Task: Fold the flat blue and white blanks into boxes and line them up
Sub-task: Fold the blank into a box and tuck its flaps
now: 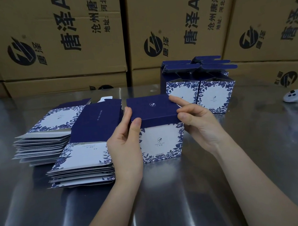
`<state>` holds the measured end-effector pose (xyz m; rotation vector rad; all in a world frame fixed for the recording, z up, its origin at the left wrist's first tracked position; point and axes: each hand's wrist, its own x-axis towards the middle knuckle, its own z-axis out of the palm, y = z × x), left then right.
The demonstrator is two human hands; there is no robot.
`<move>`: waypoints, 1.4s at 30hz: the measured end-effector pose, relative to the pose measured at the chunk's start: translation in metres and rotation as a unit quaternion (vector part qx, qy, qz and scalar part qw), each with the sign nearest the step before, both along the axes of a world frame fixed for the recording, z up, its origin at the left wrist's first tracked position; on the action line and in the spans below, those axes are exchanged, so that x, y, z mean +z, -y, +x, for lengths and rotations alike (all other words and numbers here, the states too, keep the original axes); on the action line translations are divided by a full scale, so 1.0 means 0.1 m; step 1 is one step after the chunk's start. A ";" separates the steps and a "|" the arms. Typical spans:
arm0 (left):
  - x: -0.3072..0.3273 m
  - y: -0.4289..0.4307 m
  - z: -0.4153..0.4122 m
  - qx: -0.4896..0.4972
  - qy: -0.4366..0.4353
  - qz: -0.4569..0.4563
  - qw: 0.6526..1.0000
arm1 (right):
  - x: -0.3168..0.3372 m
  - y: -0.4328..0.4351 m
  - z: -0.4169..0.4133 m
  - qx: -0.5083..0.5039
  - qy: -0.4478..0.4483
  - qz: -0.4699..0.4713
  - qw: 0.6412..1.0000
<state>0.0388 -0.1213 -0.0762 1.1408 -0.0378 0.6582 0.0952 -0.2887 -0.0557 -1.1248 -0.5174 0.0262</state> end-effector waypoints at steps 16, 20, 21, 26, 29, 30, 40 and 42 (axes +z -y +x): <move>0.01 -0.03 -0.01 0.015 0.013 0.055 0.998 | 0.00 -0.01 0.01 -0.013 0.010 -0.019 1.000; 0.01 0.00 -0.01 0.033 0.022 0.059 0.997 | 0.01 -0.02 0.01 -0.026 0.019 -0.020 0.999; 0.01 0.00 -0.02 0.036 0.025 0.062 0.997 | 0.01 -0.02 0.01 -0.028 0.020 -0.022 0.999; 0.03 -0.02 -0.03 0.034 0.030 0.087 0.995 | -0.01 0.00 0.01 -0.006 0.012 -0.025 1.000; 0.03 -0.03 -0.03 0.042 0.026 0.094 0.994 | 0.00 0.00 0.01 -0.010 0.009 -0.023 1.000; 0.03 -0.03 -0.02 0.046 0.025 0.095 0.994 | 0.01 0.00 0.01 -0.015 0.010 -0.021 1.000; 0.01 -0.04 -0.02 0.022 0.024 0.081 0.996 | 0.00 0.01 0.01 0.012 0.005 -0.014 1.000; 0.00 -0.03 -0.02 0.036 0.021 0.095 0.995 | 0.00 0.00 0.01 0.005 0.003 -0.013 1.000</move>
